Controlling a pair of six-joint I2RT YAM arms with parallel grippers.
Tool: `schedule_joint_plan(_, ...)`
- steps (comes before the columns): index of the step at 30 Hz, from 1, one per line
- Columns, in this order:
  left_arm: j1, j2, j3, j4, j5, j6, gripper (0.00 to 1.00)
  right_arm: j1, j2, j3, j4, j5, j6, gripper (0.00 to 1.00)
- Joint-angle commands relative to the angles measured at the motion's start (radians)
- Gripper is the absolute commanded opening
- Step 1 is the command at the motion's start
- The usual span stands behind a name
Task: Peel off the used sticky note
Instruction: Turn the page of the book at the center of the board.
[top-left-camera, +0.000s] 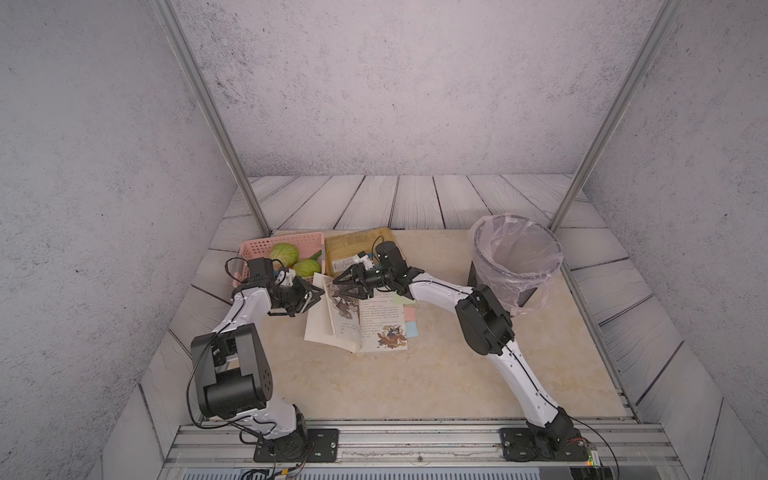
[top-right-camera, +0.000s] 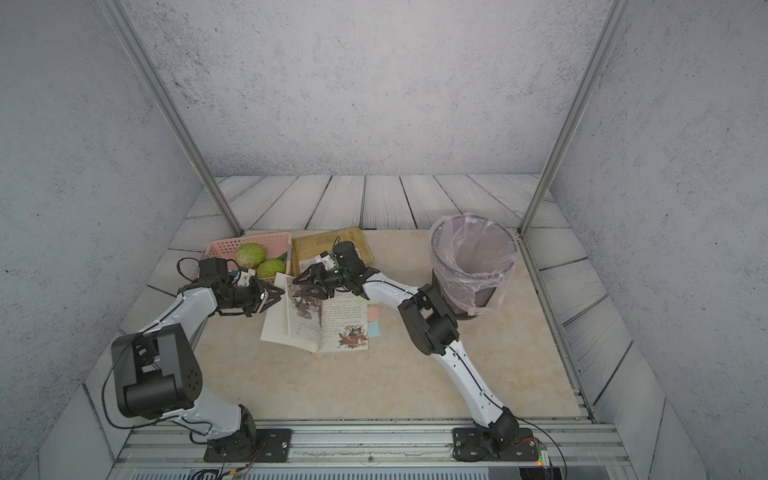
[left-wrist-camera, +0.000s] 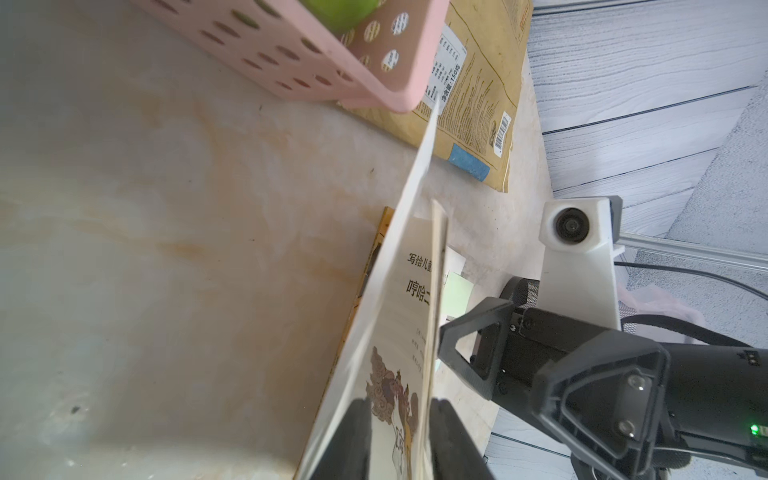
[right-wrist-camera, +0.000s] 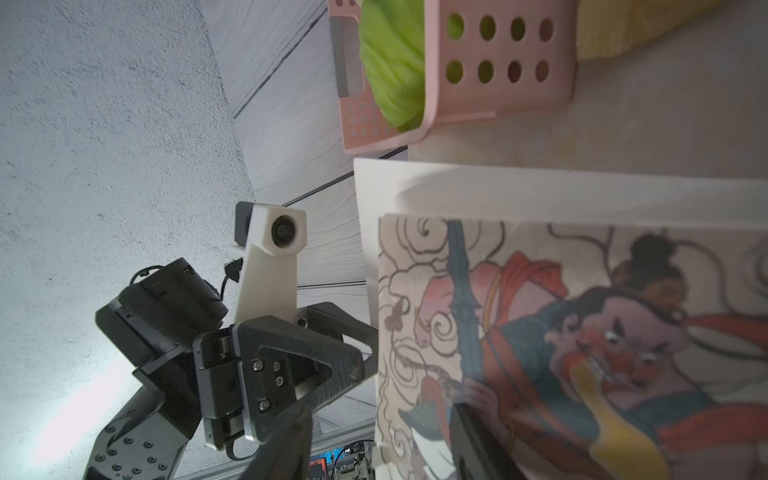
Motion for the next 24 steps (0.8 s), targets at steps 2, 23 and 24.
schedule_joint_plan(2,0.005,-0.044,-0.021,0.028,0.04,-0.005,0.35,0.008,0.063,0.016,0.069,0.005,0.063,0.53)
schedule_joint_plan(23,-0.101,-0.075,0.008,-0.024,0.045,0.064,0.51,-0.005,0.004,-0.197,0.091,0.086,0.005,0.26)
schedule_joint_plan(24,-0.125,-0.061,0.011,-0.01,0.063,0.052,0.51,-0.003,0.013,-0.189,0.103,0.084,0.016,0.26)
